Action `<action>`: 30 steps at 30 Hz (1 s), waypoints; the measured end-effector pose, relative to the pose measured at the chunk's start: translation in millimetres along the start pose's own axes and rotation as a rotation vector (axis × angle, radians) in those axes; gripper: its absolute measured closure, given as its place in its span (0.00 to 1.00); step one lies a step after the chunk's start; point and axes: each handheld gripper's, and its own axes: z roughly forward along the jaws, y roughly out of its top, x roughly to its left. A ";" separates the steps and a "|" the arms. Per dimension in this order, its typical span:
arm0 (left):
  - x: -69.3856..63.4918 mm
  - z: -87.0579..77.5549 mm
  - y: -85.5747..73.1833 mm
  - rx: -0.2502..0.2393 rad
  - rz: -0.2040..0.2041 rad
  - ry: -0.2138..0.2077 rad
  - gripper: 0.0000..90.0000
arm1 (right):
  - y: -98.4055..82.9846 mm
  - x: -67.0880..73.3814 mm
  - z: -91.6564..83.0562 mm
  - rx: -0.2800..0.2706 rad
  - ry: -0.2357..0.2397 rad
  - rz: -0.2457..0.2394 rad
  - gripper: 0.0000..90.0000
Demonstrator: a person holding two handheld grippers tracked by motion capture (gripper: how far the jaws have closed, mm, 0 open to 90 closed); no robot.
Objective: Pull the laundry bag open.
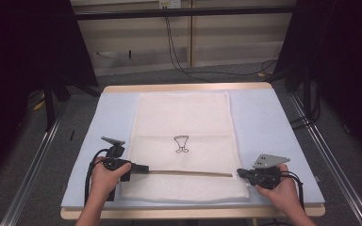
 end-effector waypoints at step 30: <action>65.5 -56.5 -22.1 -0.082 -0.094 0.027 0.97 | 0.7 0.7 0.1 0.002 -0.008 -0.008 1.00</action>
